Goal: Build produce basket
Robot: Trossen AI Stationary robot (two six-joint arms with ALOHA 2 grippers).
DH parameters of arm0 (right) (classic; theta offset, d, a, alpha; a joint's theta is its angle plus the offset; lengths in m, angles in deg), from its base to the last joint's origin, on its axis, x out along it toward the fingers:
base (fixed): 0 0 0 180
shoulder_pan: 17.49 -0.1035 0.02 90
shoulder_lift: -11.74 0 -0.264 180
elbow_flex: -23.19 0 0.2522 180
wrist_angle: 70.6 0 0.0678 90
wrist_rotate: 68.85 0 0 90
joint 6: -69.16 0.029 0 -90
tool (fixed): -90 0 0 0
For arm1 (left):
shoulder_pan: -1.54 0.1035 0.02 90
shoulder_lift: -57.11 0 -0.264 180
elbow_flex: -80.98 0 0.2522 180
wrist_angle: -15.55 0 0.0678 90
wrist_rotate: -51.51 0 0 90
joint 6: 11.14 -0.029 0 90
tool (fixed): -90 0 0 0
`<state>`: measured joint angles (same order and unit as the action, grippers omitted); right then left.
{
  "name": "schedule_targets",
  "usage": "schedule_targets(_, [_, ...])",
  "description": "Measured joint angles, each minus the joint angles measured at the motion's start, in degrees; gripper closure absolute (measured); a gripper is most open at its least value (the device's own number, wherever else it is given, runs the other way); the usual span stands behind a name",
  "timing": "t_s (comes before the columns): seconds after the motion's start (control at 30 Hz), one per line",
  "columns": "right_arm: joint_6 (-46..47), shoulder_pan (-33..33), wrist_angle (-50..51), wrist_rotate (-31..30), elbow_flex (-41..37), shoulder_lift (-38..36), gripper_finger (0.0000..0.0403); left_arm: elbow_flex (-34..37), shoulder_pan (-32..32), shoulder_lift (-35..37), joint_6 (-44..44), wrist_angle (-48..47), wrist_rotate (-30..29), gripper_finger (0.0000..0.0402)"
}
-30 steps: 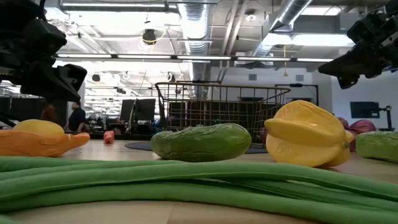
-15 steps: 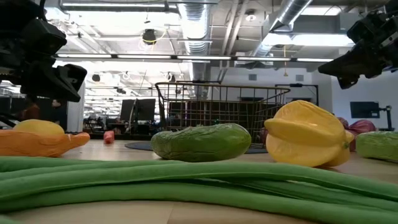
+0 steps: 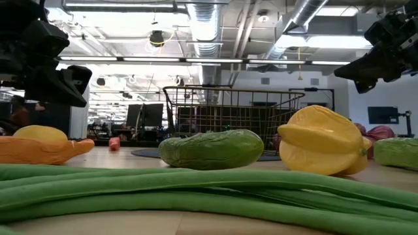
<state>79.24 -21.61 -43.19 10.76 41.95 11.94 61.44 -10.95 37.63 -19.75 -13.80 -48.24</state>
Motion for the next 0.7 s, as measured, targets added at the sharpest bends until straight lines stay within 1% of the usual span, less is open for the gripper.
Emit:
schedule_targets(0.23, [0.0,0.0,0.0,0.0,0.0,0.0,0.0377,0.0,0.0,0.0,3.1,0.0,-0.3,0.0401])
schedule_targets(0.33, [0.0,0.0,0.0,0.0,0.0,0.0,0.0377,0.0,0.0,0.0,4.0,0.0,-3.5,0.0401])
schedule_targets(0.5, [-1.1,0.2,-0.1,-0.1,0.0,0.0,0.0377,0.0,0.0,0.0,9.8,0.0,-4.7,0.0402])
schedule_targets(0.6, [-2.4,0.6,-2.7,-0.8,-0.3,0.0,0.0377,0.0,0.0,0.0,12.9,0.0,-4.4,0.0401])
schedule_targets(0.7, [0.0,0.5,-7.2,-1.0,-0.5,0.0,0.0377,0.0,0.0,0.0,13.6,0.0,-4.3,0.0401])
